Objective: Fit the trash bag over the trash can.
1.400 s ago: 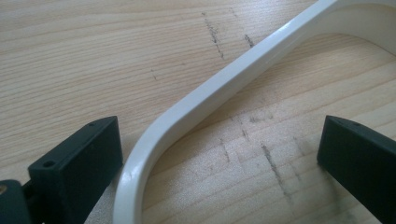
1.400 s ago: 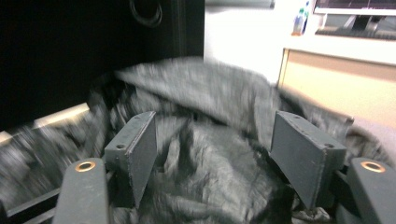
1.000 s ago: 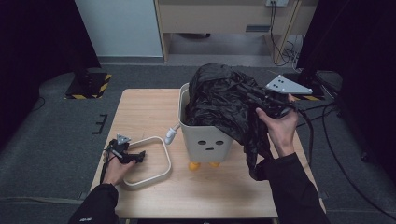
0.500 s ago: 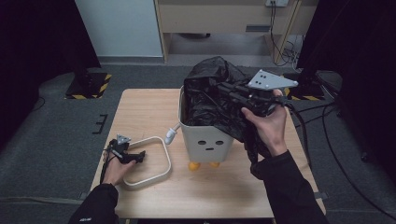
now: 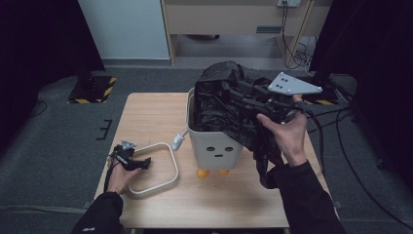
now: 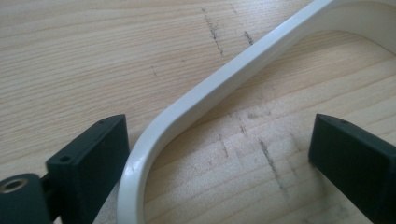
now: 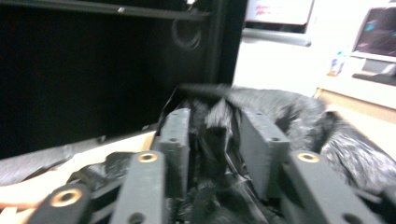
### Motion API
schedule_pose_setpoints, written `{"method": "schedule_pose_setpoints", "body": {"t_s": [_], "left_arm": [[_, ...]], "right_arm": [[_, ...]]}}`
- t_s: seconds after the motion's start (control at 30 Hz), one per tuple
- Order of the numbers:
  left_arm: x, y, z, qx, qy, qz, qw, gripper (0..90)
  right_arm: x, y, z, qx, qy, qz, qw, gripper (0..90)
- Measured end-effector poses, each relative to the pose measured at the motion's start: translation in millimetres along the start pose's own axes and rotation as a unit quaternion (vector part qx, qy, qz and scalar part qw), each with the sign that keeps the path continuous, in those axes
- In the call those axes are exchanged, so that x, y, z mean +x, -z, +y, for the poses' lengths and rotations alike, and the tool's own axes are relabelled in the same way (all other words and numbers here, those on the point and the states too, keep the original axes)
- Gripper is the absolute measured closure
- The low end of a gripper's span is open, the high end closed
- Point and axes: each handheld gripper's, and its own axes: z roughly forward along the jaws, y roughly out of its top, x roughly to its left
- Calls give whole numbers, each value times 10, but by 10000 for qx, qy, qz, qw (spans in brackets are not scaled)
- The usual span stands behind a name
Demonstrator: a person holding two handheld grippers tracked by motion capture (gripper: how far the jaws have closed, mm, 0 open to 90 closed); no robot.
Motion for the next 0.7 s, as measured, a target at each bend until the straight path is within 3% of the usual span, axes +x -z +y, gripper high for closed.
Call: {"method": "schedule_pose_setpoints", "body": {"t_s": [0.17, 0.23, 0.37, 0.5, 0.6, 0.7], "left_arm": [[16, 53, 19, 58, 10, -46, 10000, 111], [23, 80, 22, 37, 62, -85, 9999, 125], [22, 146, 45, -54, 178, -188, 9997, 140], [14, 243, 91, -274, 392, -325, 9983, 136], [8, 339, 126, -600, 549, -503, 9954, 116], [-8, 410, 163, -812, 583, -501, 9937, 120]], "right_arm": [[-167, 336, 52, -296, -180, -261, 9991, 524], [-230, 476, 20, -387, -272, -421, 9980, 497], [-287, 650, -101, -453, -504, -502, 9964, 464], [-308, 760, -277, -443, -625, -559, 9955, 434], [-346, 837, -429, -496, -775, -686, 9934, 412], [-391, 878, -603, -468, -940, -760, 9916, 397]]}}
